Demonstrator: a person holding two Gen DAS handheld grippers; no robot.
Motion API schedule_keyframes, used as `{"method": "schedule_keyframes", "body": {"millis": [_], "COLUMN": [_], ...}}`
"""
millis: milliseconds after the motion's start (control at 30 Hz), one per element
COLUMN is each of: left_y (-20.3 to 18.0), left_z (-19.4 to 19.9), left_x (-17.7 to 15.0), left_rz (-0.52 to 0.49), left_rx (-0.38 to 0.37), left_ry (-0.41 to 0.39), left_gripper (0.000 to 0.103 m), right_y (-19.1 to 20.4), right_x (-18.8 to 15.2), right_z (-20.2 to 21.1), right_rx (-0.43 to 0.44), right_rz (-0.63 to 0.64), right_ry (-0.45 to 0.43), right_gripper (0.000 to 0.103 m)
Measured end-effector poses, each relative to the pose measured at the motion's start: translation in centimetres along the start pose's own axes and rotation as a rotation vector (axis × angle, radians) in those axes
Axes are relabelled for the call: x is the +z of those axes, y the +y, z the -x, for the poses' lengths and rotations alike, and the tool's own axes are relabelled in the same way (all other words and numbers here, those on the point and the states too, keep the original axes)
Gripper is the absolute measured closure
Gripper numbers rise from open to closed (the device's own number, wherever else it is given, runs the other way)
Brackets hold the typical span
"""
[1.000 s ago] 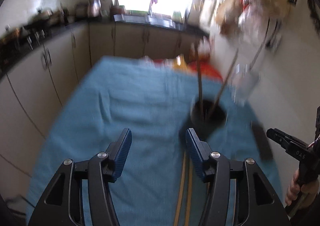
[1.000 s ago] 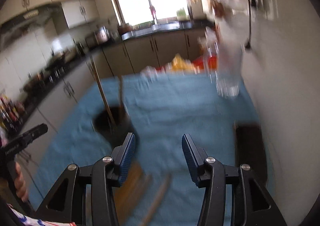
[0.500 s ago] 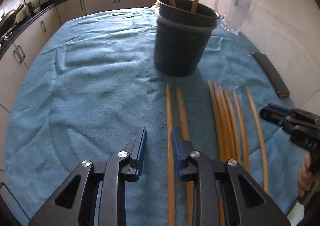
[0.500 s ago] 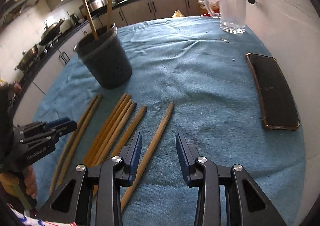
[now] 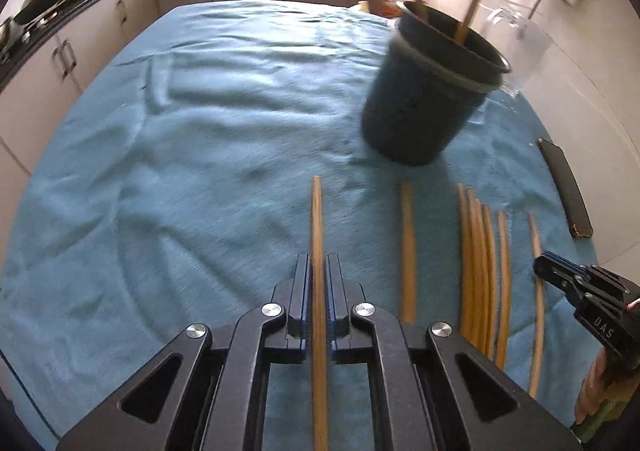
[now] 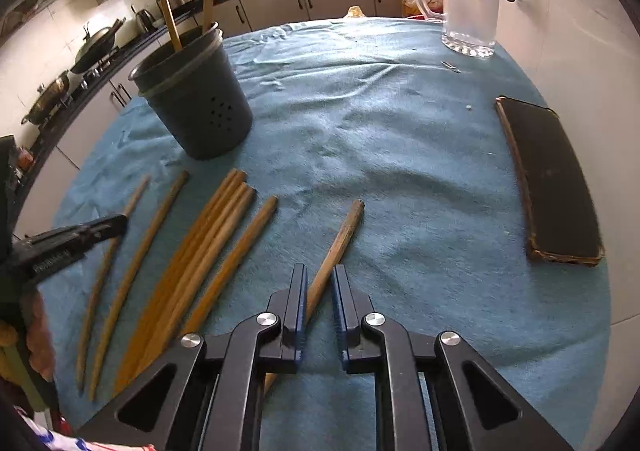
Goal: Organize utensils
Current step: 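Grasp another chopstick with the left gripper while the right gripper grasps one, then carry both chopsticks upright and drop them into the grey holder cup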
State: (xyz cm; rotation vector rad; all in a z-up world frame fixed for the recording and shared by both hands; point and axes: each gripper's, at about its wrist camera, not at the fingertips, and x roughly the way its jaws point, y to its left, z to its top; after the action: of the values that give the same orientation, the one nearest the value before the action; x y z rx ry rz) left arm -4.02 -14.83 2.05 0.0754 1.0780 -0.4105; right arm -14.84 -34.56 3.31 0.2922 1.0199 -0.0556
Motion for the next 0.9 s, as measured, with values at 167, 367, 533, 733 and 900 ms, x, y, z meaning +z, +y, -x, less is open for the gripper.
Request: {"method": "schedule_keyframes", "body": {"millis": [167, 367, 533, 733, 900], "left_y": [0.0, -0.2, -0.3, -0.6, -0.4], "left_z": [-0.3, -1.4, -2.0, -2.2, -1.8], "left_x": [0.7, 2.9, 3.6, 3.6, 3.3], "left_rz": [-0.031, -0.054, -0.066, -0.092, -0.086], "left_rx": [-0.012, -0.009, -0.008, -0.004, -0.017], "left_ry": [0.044, 0.074, 0.075, 0.045, 0.030], "left_gripper": [0.096, 0.096, 0.096, 0.096, 0.098], "right_y": [-0.4, -0.1, 0.8, 1.6, 1.8], "right_x": [0.7, 2.3, 3.3, 4.5, 4.6], "right_z": [-0.4, -1.3, -2.0, -2.8, -2.9], "right_rx": [-0.009, -0.050, -0.102, -0.156, -0.175], "right_rz": [0.000, 0.005, 0.034, 0.052, 0.061], "right_ry": [0.028, 0.067, 0.092, 0.086, 0.033], "right_gripper": [0.089, 0.089, 0.089, 0.089, 0.093]}}
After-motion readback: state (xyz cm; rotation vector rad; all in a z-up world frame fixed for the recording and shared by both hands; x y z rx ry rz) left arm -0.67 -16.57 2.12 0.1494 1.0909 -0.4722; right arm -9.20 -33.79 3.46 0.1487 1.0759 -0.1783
